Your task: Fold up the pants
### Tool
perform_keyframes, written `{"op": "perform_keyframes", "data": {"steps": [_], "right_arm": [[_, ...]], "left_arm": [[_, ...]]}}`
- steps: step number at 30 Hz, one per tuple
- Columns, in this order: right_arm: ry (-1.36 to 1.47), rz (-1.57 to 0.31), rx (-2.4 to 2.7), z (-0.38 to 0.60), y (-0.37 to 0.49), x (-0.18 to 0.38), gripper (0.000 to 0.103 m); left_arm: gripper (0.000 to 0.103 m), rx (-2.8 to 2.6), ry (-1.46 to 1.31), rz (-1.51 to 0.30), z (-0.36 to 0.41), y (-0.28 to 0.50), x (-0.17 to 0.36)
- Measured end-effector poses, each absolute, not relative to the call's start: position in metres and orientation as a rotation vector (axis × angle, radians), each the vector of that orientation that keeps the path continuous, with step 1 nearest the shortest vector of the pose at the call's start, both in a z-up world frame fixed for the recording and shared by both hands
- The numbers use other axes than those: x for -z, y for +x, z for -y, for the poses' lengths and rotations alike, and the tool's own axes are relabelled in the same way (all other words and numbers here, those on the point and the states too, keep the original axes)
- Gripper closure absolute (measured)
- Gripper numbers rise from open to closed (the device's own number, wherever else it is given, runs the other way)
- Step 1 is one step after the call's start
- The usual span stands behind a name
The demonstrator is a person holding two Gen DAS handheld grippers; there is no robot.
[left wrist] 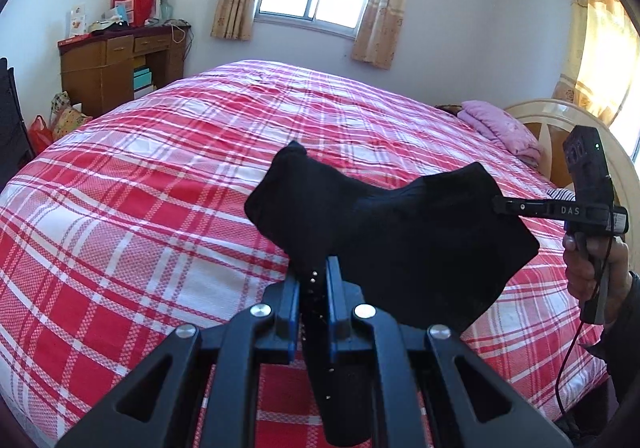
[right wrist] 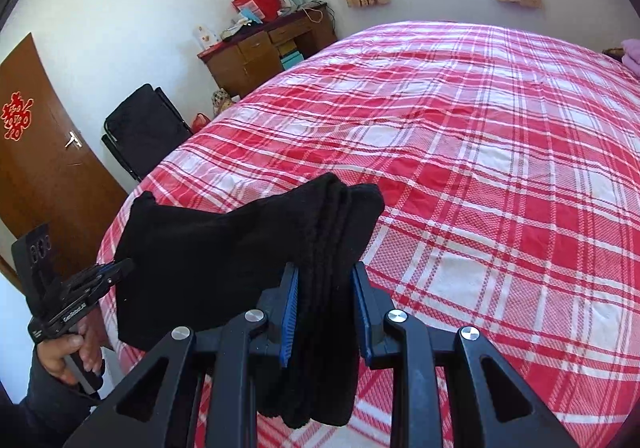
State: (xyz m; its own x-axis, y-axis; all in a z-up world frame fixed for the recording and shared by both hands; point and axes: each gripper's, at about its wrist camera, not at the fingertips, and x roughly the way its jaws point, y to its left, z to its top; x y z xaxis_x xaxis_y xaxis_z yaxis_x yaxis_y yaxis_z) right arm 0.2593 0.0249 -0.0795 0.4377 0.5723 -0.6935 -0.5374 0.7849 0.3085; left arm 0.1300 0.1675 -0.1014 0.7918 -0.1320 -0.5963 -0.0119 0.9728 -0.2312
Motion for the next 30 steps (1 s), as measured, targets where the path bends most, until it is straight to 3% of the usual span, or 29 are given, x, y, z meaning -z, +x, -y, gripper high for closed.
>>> {"op": "perform_keyframes", "data": {"steps": [14, 19, 25, 30], "right_arm": [[0.053, -0.9, -0.659, -0.033, 0.267, 0.098, 0.077], [0.051, -0.933, -0.617, -0.033, 0.273, 0.115, 0.076], [0.053, -0.948, -0.602, -0.03, 0.276, 0.123, 0.076], [0.046, -0.959, -0.569, -0.031, 0.276, 0.13, 0.075]], "left_arm": [[0.091, 0.028, -0.202, -0.698, -0.176, 0.138, 0.12], [0.078, 0.005, -0.151, -0.72, -0.172, 0.14, 0.128], [0.074, -0.007, -0.132, -0.732, -0.171, 0.139, 0.132], [0.058, -0.043, -0.102, -0.735, -0.169, 0.138, 0.137]]}}
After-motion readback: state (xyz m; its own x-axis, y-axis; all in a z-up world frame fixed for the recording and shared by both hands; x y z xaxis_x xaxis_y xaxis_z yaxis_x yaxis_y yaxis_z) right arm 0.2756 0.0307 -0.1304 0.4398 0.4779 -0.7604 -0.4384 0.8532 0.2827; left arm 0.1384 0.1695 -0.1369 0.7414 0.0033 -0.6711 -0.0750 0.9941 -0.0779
